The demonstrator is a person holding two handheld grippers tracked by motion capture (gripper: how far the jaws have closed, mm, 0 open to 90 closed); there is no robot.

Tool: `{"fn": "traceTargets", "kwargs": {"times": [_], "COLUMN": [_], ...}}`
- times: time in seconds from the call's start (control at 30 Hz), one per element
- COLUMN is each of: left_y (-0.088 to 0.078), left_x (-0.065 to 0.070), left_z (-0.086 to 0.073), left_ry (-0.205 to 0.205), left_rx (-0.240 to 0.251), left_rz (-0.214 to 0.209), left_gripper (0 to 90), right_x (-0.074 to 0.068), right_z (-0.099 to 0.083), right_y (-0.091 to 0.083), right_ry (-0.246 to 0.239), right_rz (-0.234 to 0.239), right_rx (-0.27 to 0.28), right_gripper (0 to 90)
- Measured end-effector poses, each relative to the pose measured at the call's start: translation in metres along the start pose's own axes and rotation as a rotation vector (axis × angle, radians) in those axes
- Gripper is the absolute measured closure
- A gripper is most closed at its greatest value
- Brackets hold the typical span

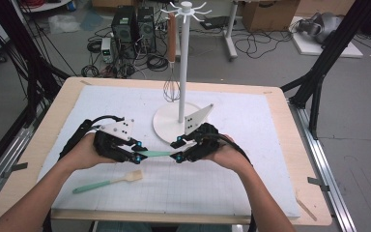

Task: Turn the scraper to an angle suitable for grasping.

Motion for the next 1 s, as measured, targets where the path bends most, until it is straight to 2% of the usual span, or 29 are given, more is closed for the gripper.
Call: {"fn": "traceTargets", "kwargs": {"times": [0.13,0.2,0.27,0.37,0.5,0.67,0.73,0.83,0.93,1.0], "left_y": [-0.0001,-0.0008,-0.0010,-0.0004,0.0000,-0.0036,-0.0050,-0.0055,-0.0046,-0.0048], "left_x": [0.0014,0.0014,0.0012,0.0014,-0.0006,-0.0056,-0.0075,-0.0071,-0.0057,-0.0056], "left_z": [0.0011,0.0008,0.0009,0.0014,0.0019,0.0006,-0.0013,-0.0023,-0.0026,-0.0027], "left_ry": [0.005,0.008,0.010,0.004,-0.018,-0.066,-0.072,-0.083,-0.070,-0.066], "left_rx": [0.006,0.002,0.002,0.005,0.008,0.026,0.019,0.031,0.028,0.023], "left_rz": [0.002,0.002,0.001,0.005,0.019,0.034,0.042,0.038,0.031,0.032], "left_gripper": [73.9,73.9,73.9,73.6,72.4,64.8,61.5,63.9,71.1,72.2], "right_x": [-0.0018,-0.0022,-0.0038,-0.0049,-0.0048,-0.0050,-0.0051,-0.0041,-0.0042,-0.0039], "right_z": [-0.0014,-0.0009,0.0000,0.0001,0.0003,0.0001,0.0000,0.0000,0.0000,-0.0001], "right_y": [0.0028,0.0030,0.0025,0.0019,0.0005,-0.0016,-0.0035,-0.0053,-0.0053,-0.0052], "right_ry": [0.002,-0.002,-0.013,-0.017,-0.031,-0.054,-0.048,-0.060,-0.063,-0.066], "right_rz": [0.029,0.037,0.052,0.052,0.028,-0.007,-0.014,-0.025,-0.035,-0.040], "right_rx": [-0.018,-0.013,-0.006,-0.007,-0.009,-0.002,0.000,0.002,-0.001,-0.002], "right_gripper": [70.8,72.8,78.4,79.5,80.0,80.1,80.1,80.1,80.1,80.1]}}
Point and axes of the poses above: each handheld gripper's, and its own axes: y roughly forward along the jaws, z roughly out of its top, x roughly to its right, the point moved 7 cm from there along y, roughly forward along the jaws, and after that the axes turned 2 degrees about -z, right-handed, at the moved point
